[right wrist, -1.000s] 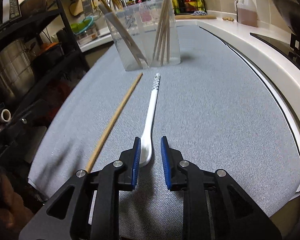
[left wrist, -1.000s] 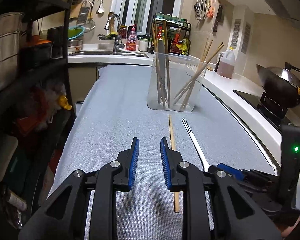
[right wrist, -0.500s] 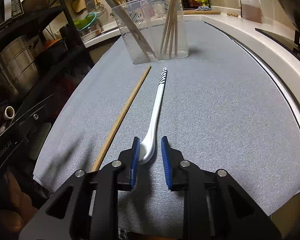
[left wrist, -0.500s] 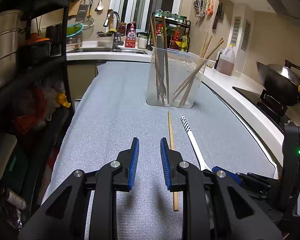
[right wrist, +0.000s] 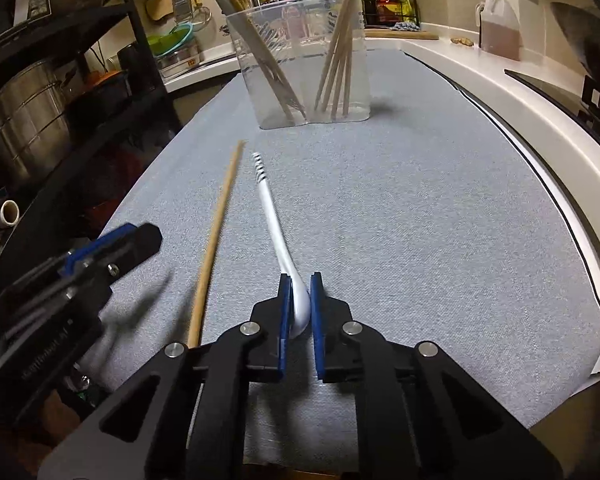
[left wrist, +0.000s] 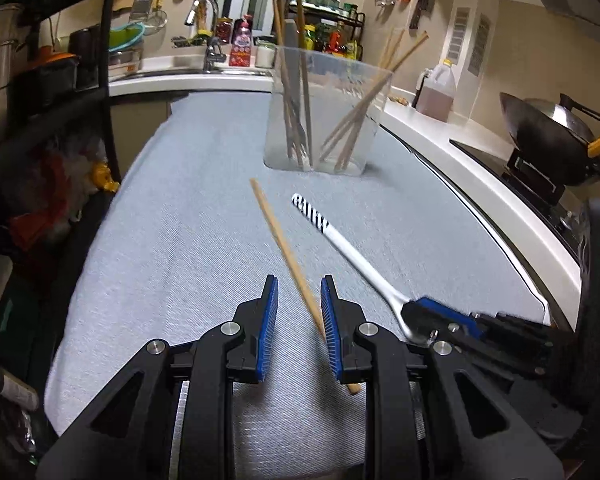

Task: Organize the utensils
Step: 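Position the right tool around the white spoon handle while the left tool lines up on the chopstick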

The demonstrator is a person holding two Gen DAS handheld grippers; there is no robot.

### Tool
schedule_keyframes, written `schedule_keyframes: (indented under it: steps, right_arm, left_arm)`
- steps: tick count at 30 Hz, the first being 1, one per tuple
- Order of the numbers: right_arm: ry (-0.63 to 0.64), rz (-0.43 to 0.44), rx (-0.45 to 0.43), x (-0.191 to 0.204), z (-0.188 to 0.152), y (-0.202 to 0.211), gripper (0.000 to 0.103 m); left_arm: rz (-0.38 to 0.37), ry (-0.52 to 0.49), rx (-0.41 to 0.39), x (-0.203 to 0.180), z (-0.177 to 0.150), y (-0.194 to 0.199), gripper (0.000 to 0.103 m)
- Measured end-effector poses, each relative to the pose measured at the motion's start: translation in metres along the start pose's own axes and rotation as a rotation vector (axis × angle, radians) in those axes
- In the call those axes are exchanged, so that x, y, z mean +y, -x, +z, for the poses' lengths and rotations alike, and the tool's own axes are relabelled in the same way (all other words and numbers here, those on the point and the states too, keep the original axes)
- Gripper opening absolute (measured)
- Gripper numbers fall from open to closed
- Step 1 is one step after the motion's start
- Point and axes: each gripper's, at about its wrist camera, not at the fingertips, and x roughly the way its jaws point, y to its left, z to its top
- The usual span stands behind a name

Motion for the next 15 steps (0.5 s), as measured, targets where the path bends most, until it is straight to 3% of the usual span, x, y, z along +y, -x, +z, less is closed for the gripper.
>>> schedule_keyframes:
  steps: [4,7,15]
  right_arm:
    - [-0.014,-0.017,-0.011,-0.014,0.001,0.003,0.010]
    - [-0.008,-0.059,-0.035,-0.024,0.001,0.006,0.010]
    - [-0.007,-0.138,-0.063,-0.042,-0.001,0.008,0.010]
  left_arm:
    - [0.006,-0.019,0.030,-0.006,-0.007,-0.007,0.025]
    - [0.014,-0.029,0.035,-0.010,-0.010,-0.009,0.041]
    - [0.036,-0.081,0.065,-0.022,-0.017,-0.018,0.042]
